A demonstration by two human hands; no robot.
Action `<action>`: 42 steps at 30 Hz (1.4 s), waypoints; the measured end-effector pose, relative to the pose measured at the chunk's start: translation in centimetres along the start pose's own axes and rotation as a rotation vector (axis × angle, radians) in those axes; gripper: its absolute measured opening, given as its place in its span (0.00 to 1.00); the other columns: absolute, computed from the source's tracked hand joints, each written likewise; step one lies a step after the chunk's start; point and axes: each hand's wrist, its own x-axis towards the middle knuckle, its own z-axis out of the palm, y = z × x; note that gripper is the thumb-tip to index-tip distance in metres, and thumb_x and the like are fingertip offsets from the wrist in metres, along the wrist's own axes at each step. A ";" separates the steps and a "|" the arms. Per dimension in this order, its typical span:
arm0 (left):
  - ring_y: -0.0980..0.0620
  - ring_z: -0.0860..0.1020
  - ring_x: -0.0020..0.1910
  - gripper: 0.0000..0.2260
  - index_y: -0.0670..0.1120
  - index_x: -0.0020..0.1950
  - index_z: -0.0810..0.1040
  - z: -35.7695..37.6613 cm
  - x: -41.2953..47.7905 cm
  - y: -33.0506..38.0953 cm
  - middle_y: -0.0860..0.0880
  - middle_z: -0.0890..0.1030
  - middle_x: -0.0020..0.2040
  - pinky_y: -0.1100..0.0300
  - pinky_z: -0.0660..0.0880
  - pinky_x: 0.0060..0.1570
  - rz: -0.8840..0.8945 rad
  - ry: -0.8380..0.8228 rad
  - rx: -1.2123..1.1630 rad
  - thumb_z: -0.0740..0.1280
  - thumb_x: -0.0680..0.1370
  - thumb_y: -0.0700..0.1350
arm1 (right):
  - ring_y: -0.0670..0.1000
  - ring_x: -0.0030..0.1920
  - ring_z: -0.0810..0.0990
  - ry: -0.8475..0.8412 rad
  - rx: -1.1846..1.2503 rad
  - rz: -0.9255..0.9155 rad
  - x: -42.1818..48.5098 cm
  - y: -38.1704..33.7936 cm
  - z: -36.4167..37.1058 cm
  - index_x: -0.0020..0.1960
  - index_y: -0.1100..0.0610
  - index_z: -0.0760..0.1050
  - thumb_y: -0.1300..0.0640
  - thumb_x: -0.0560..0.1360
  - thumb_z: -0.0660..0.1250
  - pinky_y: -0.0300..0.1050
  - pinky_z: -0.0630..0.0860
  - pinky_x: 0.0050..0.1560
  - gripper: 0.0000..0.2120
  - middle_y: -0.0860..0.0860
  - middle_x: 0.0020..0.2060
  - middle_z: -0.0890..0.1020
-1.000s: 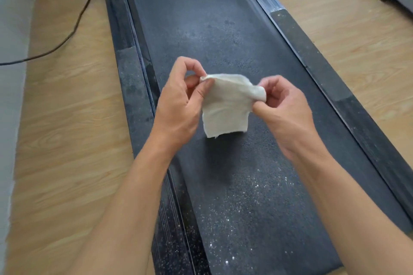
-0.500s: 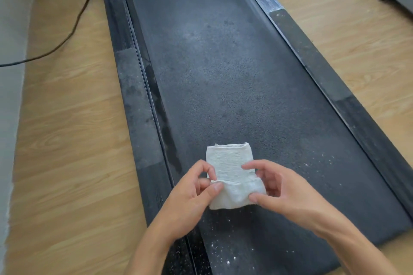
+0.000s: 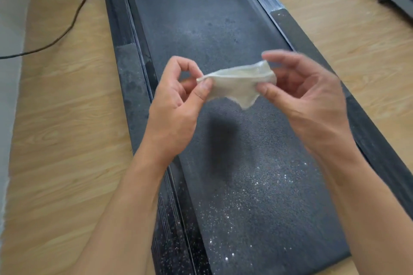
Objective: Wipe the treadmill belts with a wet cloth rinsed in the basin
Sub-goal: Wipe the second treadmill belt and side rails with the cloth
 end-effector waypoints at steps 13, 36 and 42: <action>0.58 0.67 0.30 0.07 0.50 0.52 0.69 2.2 -11.1 -7.6 0.55 0.78 0.33 0.62 0.66 0.36 -0.452 -0.166 0.273 0.67 0.84 0.47 | 0.51 0.45 0.88 -0.267 -0.286 0.485 -8.9 8.3 -1.4 0.47 0.45 0.87 0.60 0.77 0.77 0.46 0.82 0.51 0.09 0.46 0.42 0.89; 0.44 0.28 0.81 0.68 0.40 0.81 0.29 -13.6 2.9 -11.1 0.42 0.25 0.80 0.47 0.39 0.82 -0.721 -0.582 1.304 0.61 0.64 0.82 | 0.56 0.57 0.72 -0.852 -1.185 0.205 4.2 11.7 5.4 0.56 0.50 0.72 0.36 0.67 0.80 0.52 0.67 0.53 0.28 0.47 0.49 0.75; 0.39 0.34 0.82 0.75 0.36 0.81 0.29 -13.0 4.3 -8.2 0.36 0.28 0.81 0.45 0.48 0.83 -0.768 -0.718 1.434 0.78 0.62 0.72 | 0.57 0.57 0.75 -1.147 -1.292 0.100 3.8 9.2 6.9 0.55 0.50 0.73 0.41 0.78 0.71 0.50 0.70 0.49 0.14 0.50 0.52 0.76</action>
